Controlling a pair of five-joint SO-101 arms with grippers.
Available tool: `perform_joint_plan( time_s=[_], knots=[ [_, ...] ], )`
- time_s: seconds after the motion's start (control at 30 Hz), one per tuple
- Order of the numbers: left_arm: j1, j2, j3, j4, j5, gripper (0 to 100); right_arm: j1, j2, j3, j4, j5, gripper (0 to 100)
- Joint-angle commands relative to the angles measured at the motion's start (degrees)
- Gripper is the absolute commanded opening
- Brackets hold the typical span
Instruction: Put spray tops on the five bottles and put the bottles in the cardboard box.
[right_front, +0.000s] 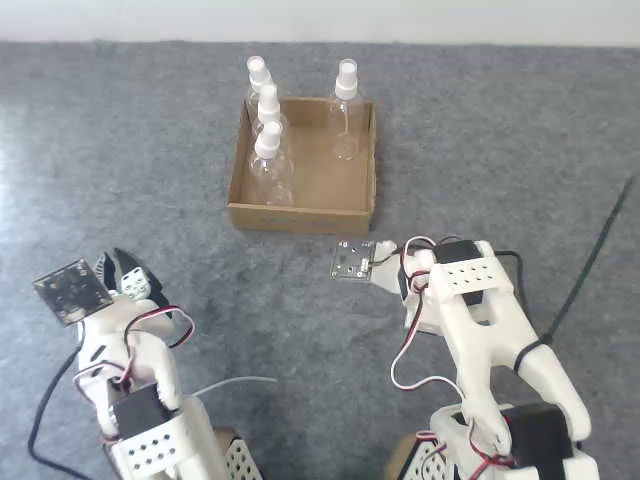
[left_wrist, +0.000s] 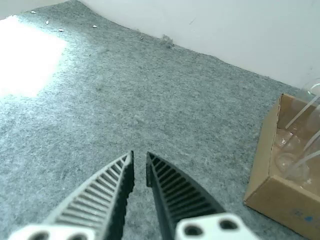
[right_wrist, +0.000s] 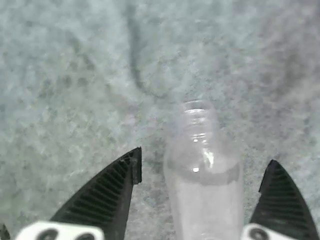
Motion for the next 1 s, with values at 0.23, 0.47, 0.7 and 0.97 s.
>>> perform_joint_plan(
  time_s=[0.23, 0.47, 0.7, 0.97],
  knots=[
    [-0.09, -0.97, -0.66, -1.67, -0.62, 4, 0.75, -2.33, -0.79, 0.4, 1.67, 32.1],
    [-0.09, -0.97, -0.66, -1.67, -0.62, 4, 0.57, -2.33, -0.7, 0.31, 1.32, 18.9],
    [-0.09, -0.97, -0.66, -1.67, -0.62, 4, 0.22, -2.33, -0.7, 0.31, -4.57, 14.3],
    [-0.09, -0.97, -0.66, -1.67, -0.62, 4, 0.31, -2.33, -0.88, -4.18, -17.93, 14.1]
  ],
)
